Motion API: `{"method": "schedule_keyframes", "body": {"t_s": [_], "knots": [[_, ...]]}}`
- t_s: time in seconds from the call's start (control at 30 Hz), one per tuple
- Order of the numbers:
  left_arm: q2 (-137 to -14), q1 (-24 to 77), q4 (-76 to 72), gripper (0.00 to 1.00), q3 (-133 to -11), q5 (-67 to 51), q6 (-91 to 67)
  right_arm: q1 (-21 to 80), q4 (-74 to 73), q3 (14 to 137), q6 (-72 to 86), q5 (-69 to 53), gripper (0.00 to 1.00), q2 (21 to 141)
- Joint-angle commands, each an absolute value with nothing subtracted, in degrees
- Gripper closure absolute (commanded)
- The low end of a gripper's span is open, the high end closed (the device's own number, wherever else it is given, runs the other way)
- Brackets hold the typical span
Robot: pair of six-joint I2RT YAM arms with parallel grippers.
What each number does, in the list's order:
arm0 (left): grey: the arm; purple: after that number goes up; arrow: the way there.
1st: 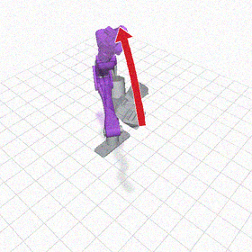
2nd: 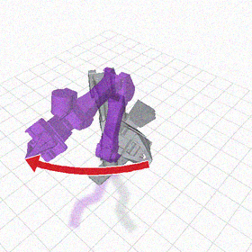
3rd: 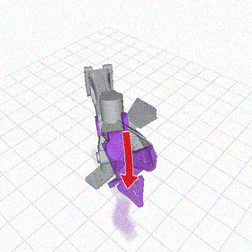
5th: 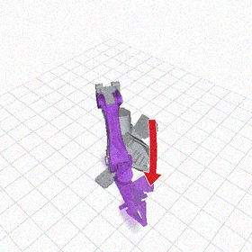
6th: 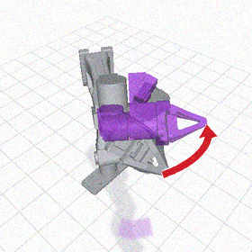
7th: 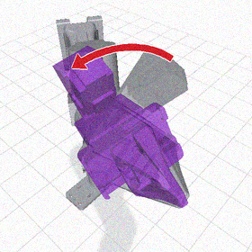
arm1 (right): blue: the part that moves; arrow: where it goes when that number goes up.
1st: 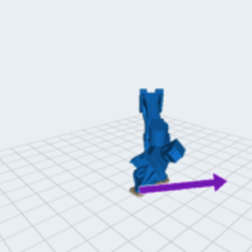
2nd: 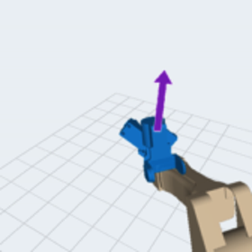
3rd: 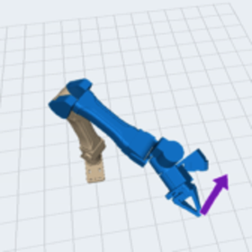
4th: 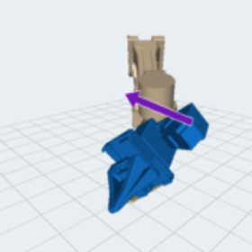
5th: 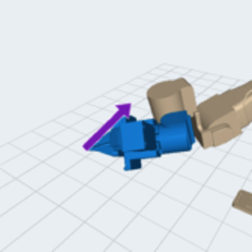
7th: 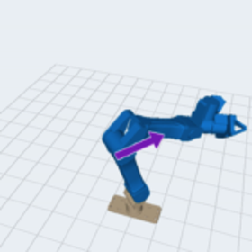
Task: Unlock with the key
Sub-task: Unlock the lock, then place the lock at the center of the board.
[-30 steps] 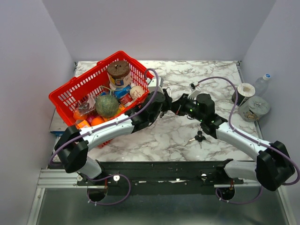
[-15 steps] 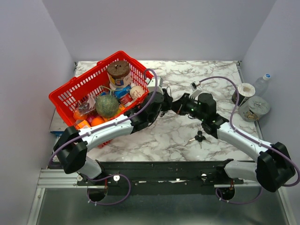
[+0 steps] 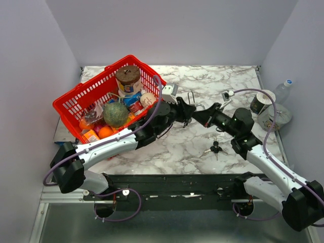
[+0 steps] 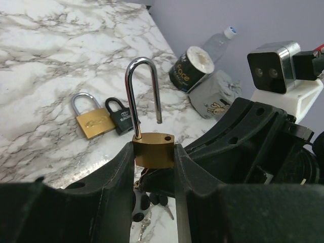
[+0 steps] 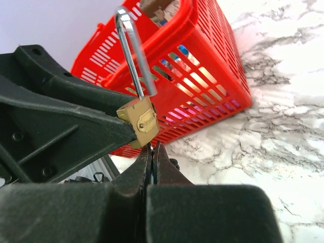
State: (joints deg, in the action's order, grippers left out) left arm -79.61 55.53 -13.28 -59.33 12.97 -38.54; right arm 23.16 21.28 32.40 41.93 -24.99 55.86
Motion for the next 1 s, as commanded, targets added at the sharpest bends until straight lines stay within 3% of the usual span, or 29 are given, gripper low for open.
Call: {"method": "schedule_keyframes", "body": {"t_s": [0.0, 0.43, 0.7, 0.97], "knots": [[-78.6, 56.4, -9.1, 1.00, -57.1, 7.1, -36.2, 21.1, 29.0, 33.6, 39.6, -22.8, 0.99, 51.3], [-77.8, 56.2, -13.9, 1.00, -56.2, 1.8, -34.2, 21.1, 25.4, 34.4, 36.7, -24.9, 0.99, 49.2], [-81.5, 56.0, -4.0, 1.00, -60.4, 7.8, -34.7, 21.1, 19.8, 32.7, 34.5, -25.1, 0.99, 49.2], [-84.7, 55.3, -0.7, 1.00, -61.9, 11.4, -35.8, 21.1, 16.3, 27.2, 33.8, -25.1, 0.81, 47.4]]}}
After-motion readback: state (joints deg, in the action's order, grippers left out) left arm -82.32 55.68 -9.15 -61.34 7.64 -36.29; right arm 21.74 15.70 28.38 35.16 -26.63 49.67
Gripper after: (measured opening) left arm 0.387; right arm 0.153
